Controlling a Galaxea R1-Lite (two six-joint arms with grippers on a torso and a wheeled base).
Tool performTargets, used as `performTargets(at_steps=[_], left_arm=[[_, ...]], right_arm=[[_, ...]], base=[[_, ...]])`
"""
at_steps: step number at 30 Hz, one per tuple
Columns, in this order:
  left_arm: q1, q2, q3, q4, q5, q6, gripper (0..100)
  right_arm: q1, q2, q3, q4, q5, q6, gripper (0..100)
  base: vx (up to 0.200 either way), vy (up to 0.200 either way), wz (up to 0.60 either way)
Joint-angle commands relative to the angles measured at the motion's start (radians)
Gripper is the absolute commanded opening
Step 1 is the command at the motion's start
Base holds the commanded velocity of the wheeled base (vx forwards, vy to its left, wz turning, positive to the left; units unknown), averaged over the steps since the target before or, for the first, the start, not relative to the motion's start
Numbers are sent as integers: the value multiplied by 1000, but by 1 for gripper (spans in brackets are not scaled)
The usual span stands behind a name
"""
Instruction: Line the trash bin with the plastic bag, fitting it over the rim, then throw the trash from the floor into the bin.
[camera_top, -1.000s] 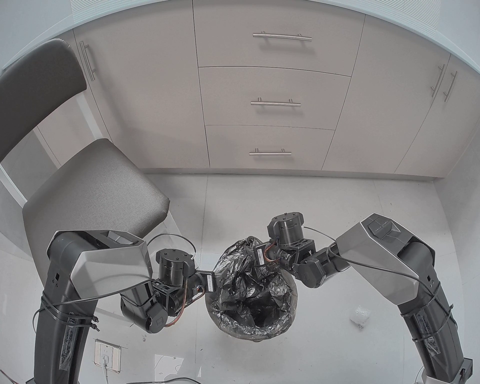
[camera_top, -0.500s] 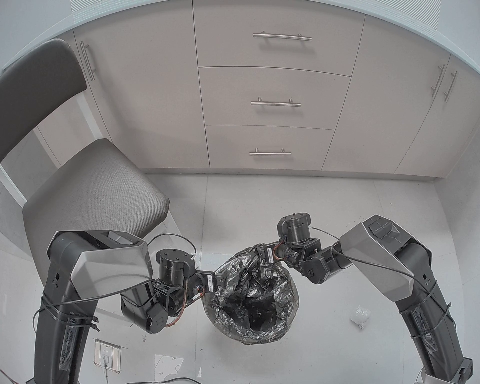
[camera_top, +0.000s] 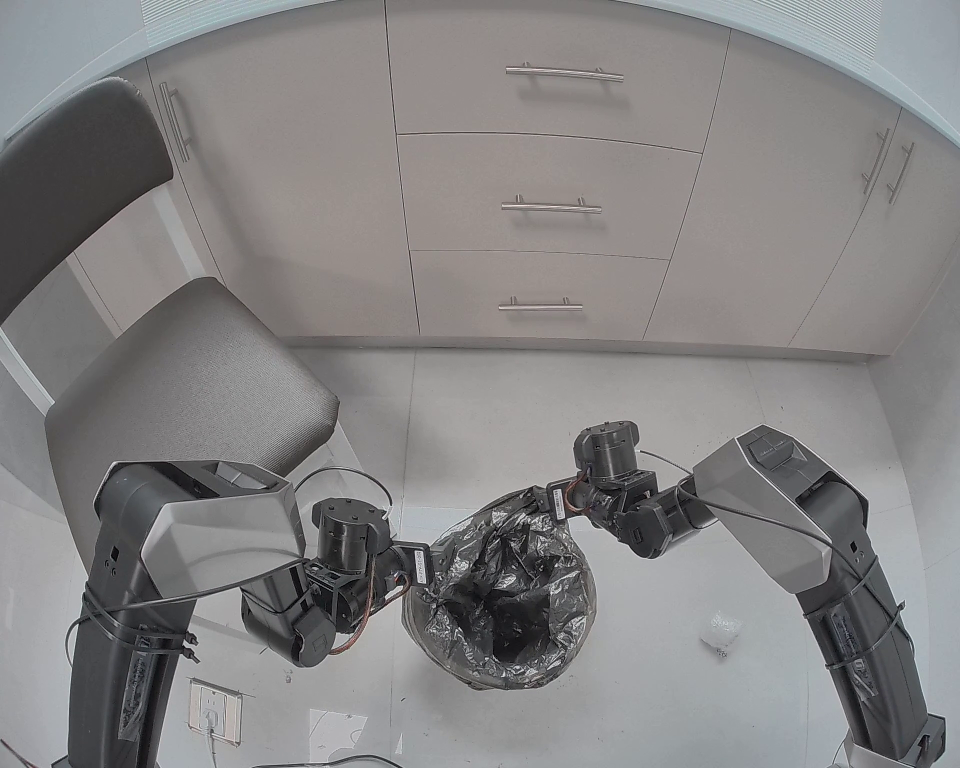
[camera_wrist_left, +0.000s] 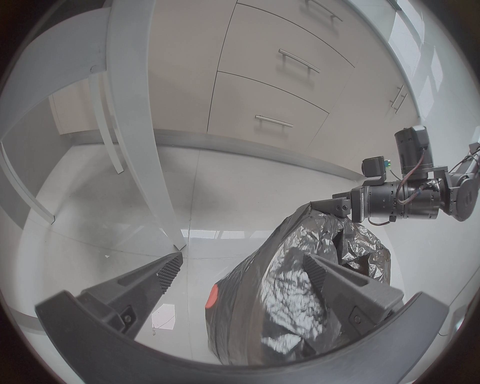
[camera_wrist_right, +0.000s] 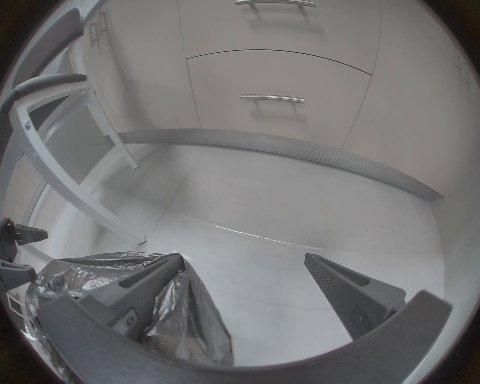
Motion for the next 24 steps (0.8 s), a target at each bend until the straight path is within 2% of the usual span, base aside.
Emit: performTargets(at_steps=[1, 9, 14, 19, 21, 24], left_arm=[[0, 2, 0, -1, 1, 0, 100], [0, 2, 1, -1, -1, -1, 100], [0, -8, 21, -8, -1, -1, 100], [0, -15, 40, -12, -1, -3, 100], [0, -17, 40, -12, -1, -3, 100], [-2, -15, 41, -12, -1, -3, 100]], right_arm=[[-16, 1, 5, 1, 0, 0, 100], [-26, -11, 8, 22, 0, 0, 100], [-24, -107, 79, 28, 0, 0, 100], [8, -309, 297, 56, 21, 0, 100], [26, -367, 377, 56, 46, 1, 100], [68, -456, 538, 42, 118, 1, 100]], base=[[0, 0, 0], [0, 0, 0], [0, 0, 0], [0, 0, 0], [0, 0, 0], [0, 0, 0]])
